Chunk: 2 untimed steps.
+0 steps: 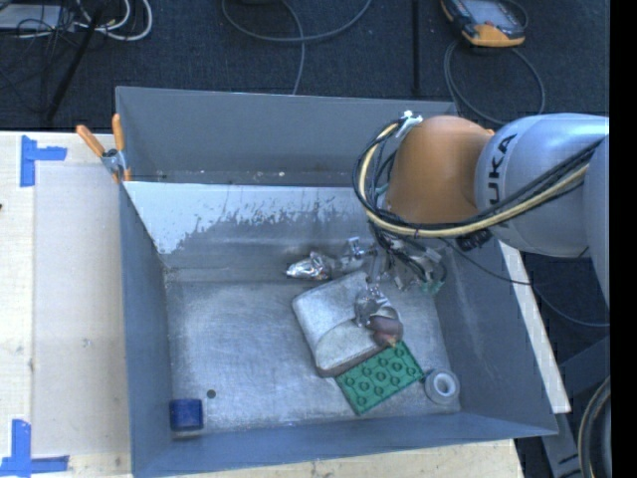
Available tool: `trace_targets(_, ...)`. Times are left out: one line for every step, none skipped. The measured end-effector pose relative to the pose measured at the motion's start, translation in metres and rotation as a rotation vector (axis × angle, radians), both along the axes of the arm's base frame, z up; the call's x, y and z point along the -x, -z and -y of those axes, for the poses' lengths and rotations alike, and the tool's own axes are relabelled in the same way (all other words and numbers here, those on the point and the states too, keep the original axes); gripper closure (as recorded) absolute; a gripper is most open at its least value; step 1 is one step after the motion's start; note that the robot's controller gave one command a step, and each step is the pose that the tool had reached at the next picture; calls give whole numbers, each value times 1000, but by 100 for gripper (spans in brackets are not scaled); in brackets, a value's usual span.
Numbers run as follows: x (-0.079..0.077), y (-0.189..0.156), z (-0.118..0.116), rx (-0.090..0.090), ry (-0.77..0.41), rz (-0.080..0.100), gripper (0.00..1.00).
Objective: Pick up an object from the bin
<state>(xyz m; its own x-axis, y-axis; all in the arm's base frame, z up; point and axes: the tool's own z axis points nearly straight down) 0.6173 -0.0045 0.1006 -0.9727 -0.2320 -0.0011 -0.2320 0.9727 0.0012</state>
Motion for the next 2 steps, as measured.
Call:
trace_targets(14, -61, 34, 3, -136, 4, 100)
trace_targets(24, -212, 51, 3, -560, 7, 100)
